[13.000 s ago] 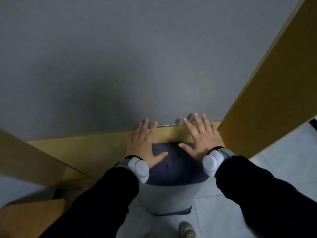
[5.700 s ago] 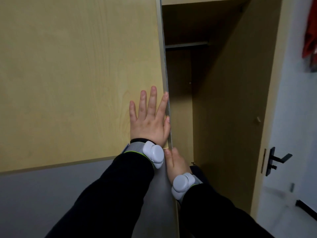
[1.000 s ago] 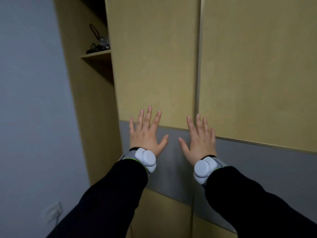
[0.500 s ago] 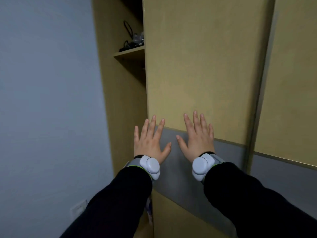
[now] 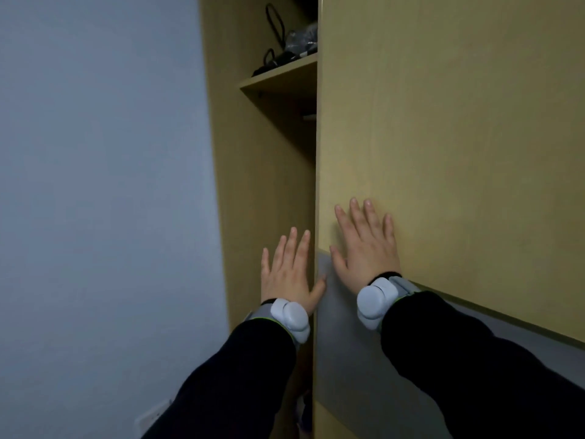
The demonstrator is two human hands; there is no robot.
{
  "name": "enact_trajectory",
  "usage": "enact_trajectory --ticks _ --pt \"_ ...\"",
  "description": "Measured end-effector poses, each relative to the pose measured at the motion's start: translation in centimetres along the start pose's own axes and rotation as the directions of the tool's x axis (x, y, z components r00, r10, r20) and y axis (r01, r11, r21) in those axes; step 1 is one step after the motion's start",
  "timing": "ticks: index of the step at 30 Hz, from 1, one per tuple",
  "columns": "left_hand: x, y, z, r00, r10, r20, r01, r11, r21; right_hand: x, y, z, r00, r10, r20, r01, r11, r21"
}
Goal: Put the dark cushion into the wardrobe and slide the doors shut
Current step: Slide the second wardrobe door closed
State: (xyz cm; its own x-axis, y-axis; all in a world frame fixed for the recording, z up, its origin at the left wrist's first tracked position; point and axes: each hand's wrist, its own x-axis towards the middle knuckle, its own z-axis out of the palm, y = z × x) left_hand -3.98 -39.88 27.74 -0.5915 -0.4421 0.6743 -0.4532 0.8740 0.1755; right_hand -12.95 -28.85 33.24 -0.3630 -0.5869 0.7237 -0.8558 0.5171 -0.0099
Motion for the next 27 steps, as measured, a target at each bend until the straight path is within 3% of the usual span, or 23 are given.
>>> enact_trajectory --ticks 7,14,18,27 --pt "4.4 -3.3 4.6 0.974 -0.072 0.217 0.124 0.963 -0.239 3.0 -1.1 3.2 1.000 0.017 0.017 -0.014 0.984 -0.177" --pt "7.1 -3.6 8.0 0.929 0.118 0.349 0.124 0.792 -0.598 3.8 -1.5 5.1 0.994 0.100 -0.034 -0.106 0.919 -0.379" --pt "8.0 -3.5 9.1 0.858 0.182 0.480 0.242 0.682 -0.691 4.5 -1.6 6.0 0.985 0.143 -0.100 -0.173 0.868 -0.466" --pt "8.1 -4.4 9.8 0.872 0.251 0.420 0.141 0.693 -0.707 4.8 -2.6 7.2 0.971 0.177 -0.163 -0.237 0.818 -0.524"
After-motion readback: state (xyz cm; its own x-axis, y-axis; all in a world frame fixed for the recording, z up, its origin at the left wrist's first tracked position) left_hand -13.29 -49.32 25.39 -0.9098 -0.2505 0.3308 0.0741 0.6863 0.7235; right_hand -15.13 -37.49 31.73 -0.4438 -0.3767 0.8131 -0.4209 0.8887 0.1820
